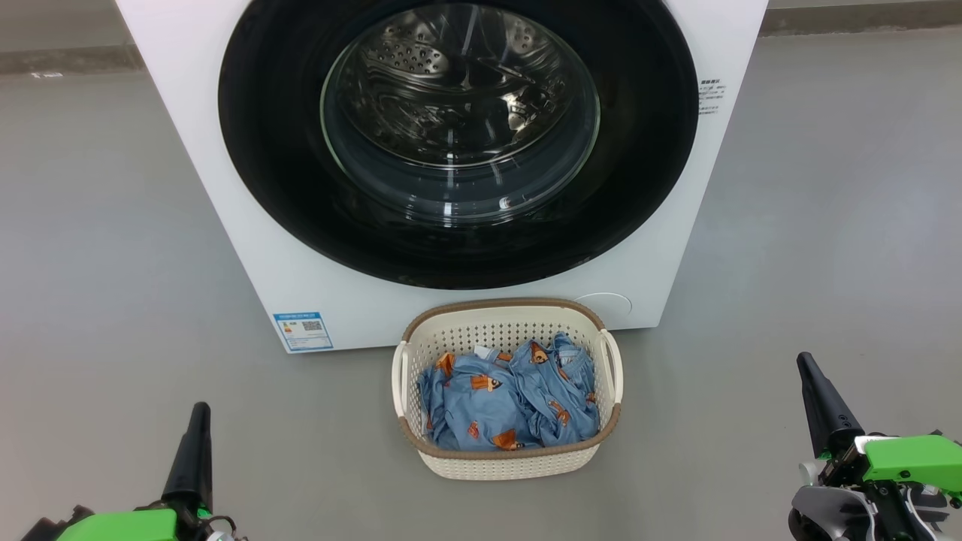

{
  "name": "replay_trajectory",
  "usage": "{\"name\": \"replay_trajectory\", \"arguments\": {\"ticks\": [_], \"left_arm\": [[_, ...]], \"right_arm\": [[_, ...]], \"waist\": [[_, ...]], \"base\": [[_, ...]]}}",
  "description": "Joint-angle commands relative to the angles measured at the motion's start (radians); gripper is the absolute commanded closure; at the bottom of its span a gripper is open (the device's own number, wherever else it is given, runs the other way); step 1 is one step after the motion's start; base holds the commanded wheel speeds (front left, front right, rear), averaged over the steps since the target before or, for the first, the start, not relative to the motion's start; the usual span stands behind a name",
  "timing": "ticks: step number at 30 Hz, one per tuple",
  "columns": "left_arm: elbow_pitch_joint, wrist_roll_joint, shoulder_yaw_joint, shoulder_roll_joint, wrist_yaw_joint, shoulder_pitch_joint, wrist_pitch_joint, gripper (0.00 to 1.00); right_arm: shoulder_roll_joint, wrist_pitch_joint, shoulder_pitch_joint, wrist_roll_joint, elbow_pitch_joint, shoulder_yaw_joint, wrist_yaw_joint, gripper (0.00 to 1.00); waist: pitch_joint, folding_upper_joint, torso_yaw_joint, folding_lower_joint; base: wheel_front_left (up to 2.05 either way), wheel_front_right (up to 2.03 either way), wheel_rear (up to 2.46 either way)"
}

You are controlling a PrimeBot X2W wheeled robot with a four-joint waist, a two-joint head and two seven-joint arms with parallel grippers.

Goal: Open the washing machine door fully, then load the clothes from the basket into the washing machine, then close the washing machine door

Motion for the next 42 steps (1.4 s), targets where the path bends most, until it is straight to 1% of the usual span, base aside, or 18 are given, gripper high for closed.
{"name": "replay_trajectory", "arguments": {"ticks": [1, 7, 8, 10, 13, 17, 21, 33, 42], "left_arm": [[-0.018, 0.009, 0.032, 0.009, -0.001, -0.011, 0.007, 1.00], [-0.018, 0.009, 0.032, 0.009, -0.001, -0.011, 0.007, 1.00], [0.001, 0.000, 0.000, 0.000, 0.000, 0.000, 0.000, 0.00], [0.021, 0.000, -0.003, -0.003, 0.000, 0.003, -0.001, 0.00], [0.016, -0.001, -0.001, -0.001, 0.000, -0.001, -0.003, 0.00], [0.010, -0.001, 0.002, 0.000, 0.000, -0.005, -0.005, 0.00], [0.002, 0.001, 0.005, 0.000, 0.000, -0.009, -0.010, 0.00], [-0.024, 0.018, 0.005, 0.007, 0.000, -0.021, -0.026, 0.00], [-0.050, 0.054, -0.017, 0.032, 0.000, -0.026, -0.060, 0.00]], "right_arm": [[-0.010, 0.005, -0.025, -0.010, -0.025, 0.018, 0.006, 1.00], [-0.010, 0.005, -0.025, -0.010, -0.025, 0.018, 0.006, 1.00], [0.000, 0.000, 0.000, 0.000, 0.000, 0.000, 0.000, 0.00], [0.007, -0.001, 0.010, 0.000, 0.020, 0.002, 0.000, 0.00], [0.006, -0.010, 0.006, -0.004, 0.014, 0.010, 0.000, 0.00], [0.006, -0.022, 0.001, -0.009, 0.007, 0.016, 0.000, 0.00], [0.005, -0.033, -0.003, -0.016, -0.002, 0.020, 0.000, 0.00], [0.004, -0.069, -0.018, -0.059, -0.028, 0.047, 0.001, 0.00], [0.003, -0.096, -0.030, -0.120, -0.047, 0.065, 0.001, 0.00]], "waist": [[0.000, -0.0001, 0.000, 0.0000], [0.000, -0.0001, 0.000, 0.0000], [0.000, -0.0001, 0.000, 0.0000], [0.000, -0.0001, 0.000, 0.0000], [0.001, -0.0001, 0.000, 0.0003], [-0.001, -0.0001, 0.000, 0.0022], [0.001, -0.0001, 0.000, 0.0001], [0.003, -0.0001, 0.000, 0.0000], [0.006, -0.0001, -0.001, 0.0000]], "base": [[0.00, 0.00, 0.00], [0.00, 0.00, 0.00], [0.00, 0.00, 0.00], [0.00, 0.00, 0.00], [0.00, 0.00, 0.00], [0.00, 0.00, 0.00], [0.00, 0.00, 0.00], [0.00, 0.00, 0.00], [0.00, 0.00, 0.00]]}}
